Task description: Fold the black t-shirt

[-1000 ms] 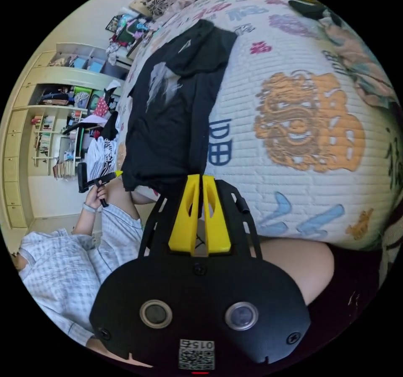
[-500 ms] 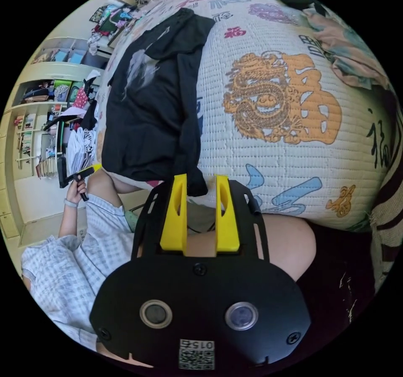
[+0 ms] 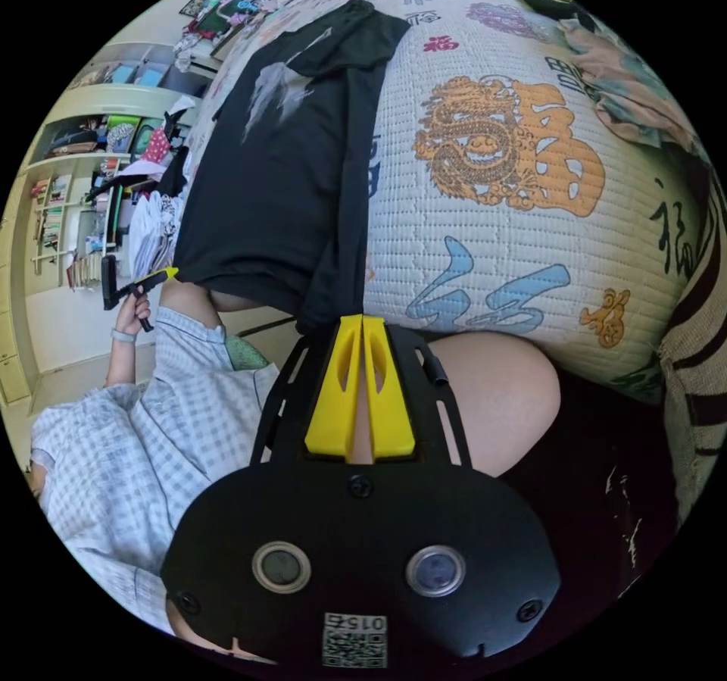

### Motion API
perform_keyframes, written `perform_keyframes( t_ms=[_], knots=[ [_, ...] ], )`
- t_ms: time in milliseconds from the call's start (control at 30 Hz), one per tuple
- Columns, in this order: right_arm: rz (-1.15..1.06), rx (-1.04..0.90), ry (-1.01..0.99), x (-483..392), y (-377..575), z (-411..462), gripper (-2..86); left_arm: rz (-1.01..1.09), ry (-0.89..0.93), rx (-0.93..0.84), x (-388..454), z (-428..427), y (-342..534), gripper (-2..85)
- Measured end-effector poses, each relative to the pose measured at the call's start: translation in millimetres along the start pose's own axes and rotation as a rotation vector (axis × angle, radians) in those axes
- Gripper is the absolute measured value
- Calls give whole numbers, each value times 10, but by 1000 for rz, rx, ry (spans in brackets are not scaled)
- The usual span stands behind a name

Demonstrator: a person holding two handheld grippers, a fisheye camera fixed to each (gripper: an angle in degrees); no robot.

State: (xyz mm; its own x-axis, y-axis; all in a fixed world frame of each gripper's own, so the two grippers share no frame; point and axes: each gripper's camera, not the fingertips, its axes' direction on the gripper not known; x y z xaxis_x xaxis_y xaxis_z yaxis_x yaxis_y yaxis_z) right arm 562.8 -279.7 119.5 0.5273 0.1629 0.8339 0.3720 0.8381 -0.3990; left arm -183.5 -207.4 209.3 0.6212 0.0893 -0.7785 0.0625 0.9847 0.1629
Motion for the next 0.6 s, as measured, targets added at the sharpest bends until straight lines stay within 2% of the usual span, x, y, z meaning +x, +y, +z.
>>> perform_keyframes(
  t_ms=[167,300,433,600],
  knots=[
    [-36,-61,5,-7,-37,125,-4,-22,-45,-77,-120,508,-225,17],
    [0,23,56,159,-69,-128,47,-56,-42,-139,-226,702,-337,68],
    [-73,219,89,116,-286,-546,72,-29,-156,38,-40,515,-597,84],
    [-245,356,194,-19,-1035,-732,80,190,31,190,629,689,-1763,99]
  ],
)
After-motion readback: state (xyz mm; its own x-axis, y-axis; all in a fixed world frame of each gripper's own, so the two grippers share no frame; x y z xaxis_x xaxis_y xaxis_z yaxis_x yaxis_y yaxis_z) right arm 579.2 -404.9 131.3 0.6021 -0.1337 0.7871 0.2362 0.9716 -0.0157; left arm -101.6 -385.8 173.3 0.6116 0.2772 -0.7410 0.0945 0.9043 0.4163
